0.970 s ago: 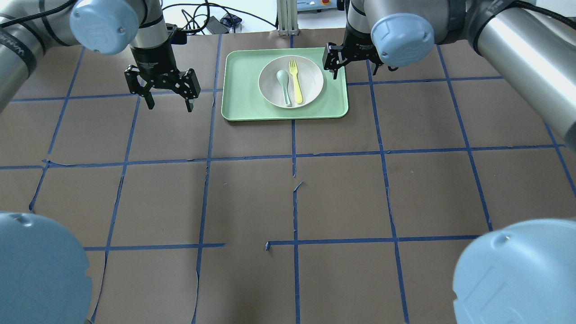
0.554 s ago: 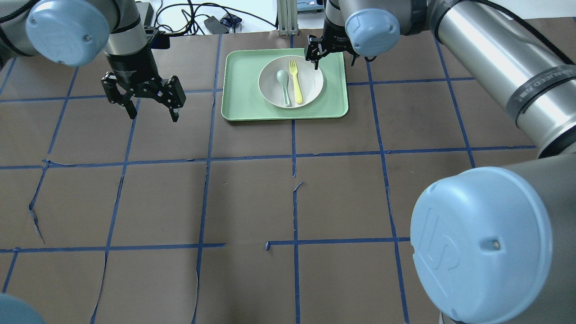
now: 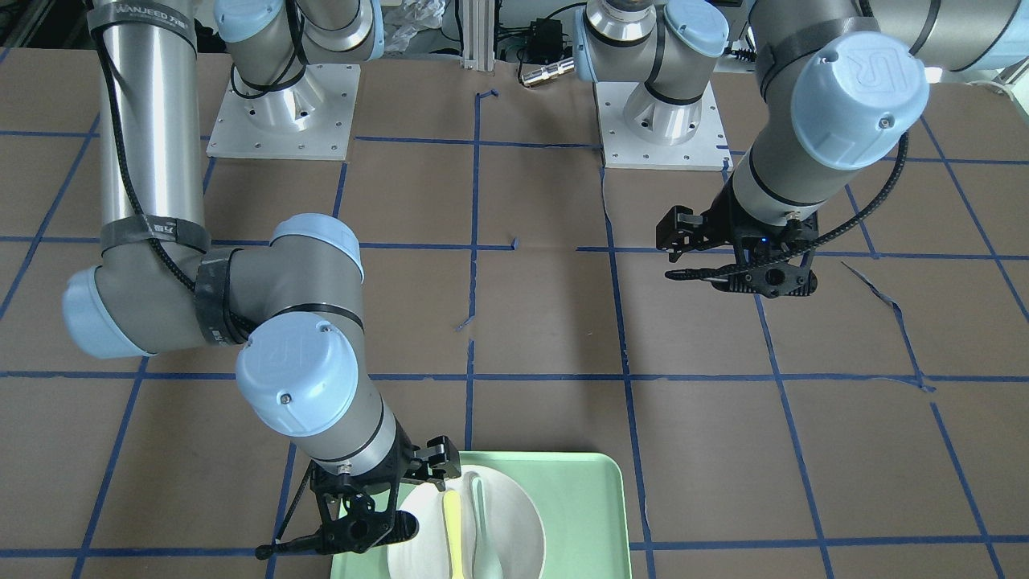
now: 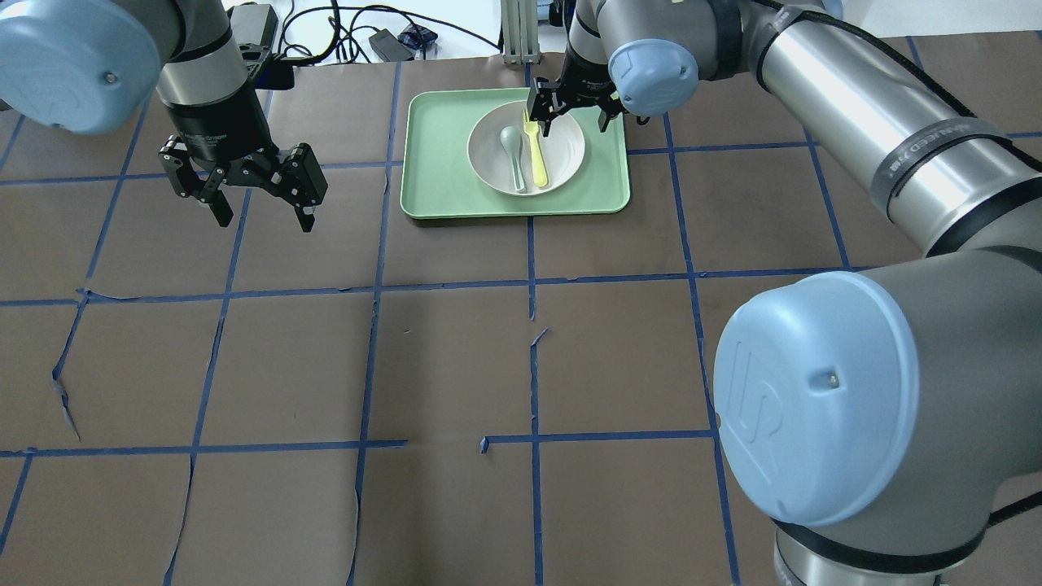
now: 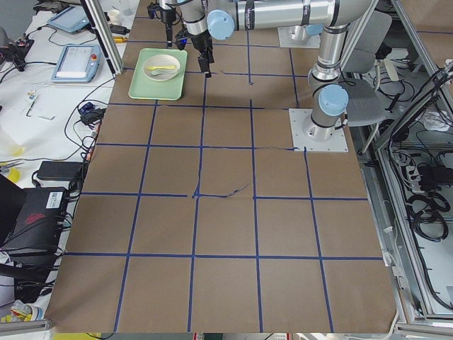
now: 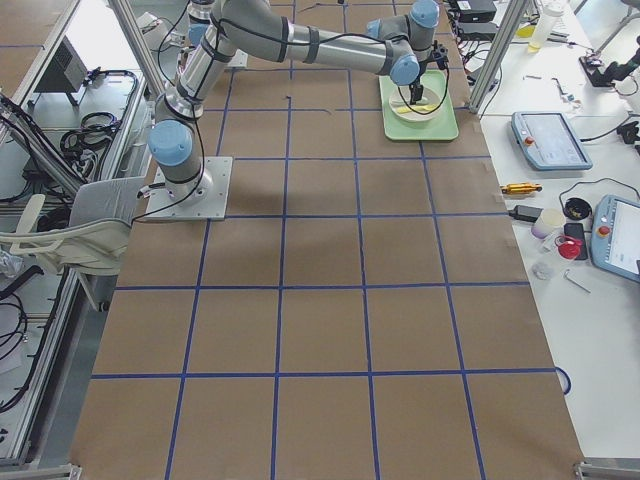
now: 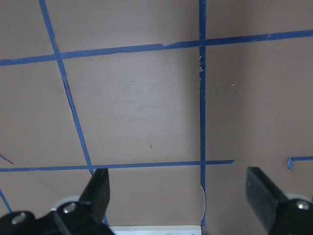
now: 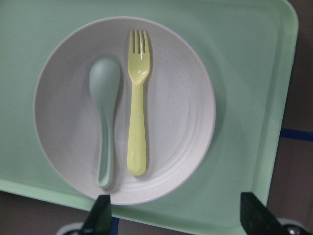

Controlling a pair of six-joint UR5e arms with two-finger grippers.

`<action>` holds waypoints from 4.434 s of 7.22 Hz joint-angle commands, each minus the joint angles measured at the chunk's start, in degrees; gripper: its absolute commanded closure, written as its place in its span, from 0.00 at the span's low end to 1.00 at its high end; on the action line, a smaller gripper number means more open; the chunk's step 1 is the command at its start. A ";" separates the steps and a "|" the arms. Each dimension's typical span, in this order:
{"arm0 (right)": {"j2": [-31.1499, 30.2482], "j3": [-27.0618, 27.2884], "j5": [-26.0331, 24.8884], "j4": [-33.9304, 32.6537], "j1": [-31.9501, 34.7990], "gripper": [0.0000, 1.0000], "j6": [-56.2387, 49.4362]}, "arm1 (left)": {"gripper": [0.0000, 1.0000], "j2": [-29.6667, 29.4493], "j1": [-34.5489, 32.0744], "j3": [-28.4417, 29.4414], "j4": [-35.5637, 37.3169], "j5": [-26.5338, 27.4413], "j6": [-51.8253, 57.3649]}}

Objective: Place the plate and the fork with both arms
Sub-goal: 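Lower the right gripper onto the yellow fork on the plate, then close the right gripper on the yellow fork and lift it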

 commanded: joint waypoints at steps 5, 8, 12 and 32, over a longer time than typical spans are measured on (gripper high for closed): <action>8.14 -6.47 2.65 -4.53 0.62 0.38 0.01 | 0.00 0.06 -3.48 -2.85 1.11 0.13 -5.86; 9.89 -6.21 2.93 -5.14 2.02 0.39 0.45 | 0.00 -0.38 -3.48 -3.02 1.46 0.22 -5.60; 11.04 -6.12 2.84 -5.85 2.11 0.49 0.01 | 0.00 -0.29 -3.48 -2.94 1.46 0.31 -5.33; 10.51 -4.19 2.75 -6.11 2.11 0.54 1.77 | 0.00 0.59 -3.40 -2.94 3.84 0.57 -4.80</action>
